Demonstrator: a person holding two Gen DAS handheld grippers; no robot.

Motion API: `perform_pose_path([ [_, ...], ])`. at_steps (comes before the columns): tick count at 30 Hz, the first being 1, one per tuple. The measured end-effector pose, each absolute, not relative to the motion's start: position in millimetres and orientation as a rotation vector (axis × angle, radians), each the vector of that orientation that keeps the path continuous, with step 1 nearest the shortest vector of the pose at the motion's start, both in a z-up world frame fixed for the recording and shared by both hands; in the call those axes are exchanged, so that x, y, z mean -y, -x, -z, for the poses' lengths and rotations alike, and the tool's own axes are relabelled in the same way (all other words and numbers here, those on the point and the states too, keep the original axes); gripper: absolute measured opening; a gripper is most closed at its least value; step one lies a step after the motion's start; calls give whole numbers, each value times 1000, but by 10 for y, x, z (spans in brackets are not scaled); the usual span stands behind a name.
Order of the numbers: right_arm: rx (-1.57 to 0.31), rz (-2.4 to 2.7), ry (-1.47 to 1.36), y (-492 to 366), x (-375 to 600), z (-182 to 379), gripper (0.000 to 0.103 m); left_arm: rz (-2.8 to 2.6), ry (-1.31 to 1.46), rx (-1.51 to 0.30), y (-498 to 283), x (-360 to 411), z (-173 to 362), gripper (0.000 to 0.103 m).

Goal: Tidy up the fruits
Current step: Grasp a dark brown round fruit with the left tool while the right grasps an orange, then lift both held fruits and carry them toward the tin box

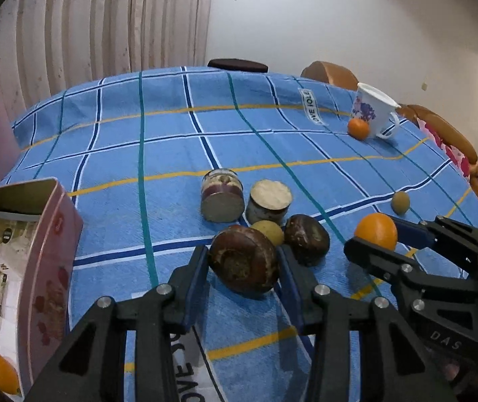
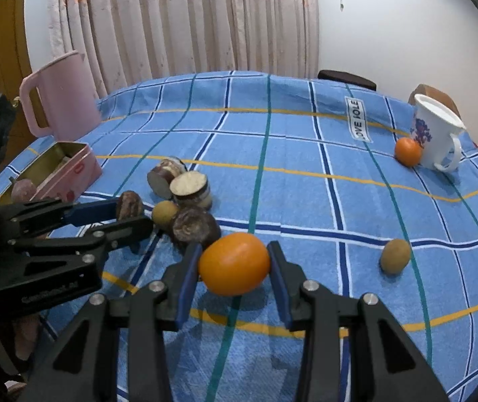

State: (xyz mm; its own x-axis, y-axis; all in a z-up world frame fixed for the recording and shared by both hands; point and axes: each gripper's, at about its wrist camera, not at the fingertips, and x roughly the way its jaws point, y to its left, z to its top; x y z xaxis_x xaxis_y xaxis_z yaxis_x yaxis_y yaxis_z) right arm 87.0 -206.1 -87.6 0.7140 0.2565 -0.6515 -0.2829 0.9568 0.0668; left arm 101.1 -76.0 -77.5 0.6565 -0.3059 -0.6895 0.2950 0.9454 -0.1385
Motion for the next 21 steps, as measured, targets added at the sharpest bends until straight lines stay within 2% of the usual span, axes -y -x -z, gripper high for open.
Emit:
perform_pose_path([
  [21,-587,-313,57,-679,2060,749,42,270,19,-616,-786,663,579,44],
])
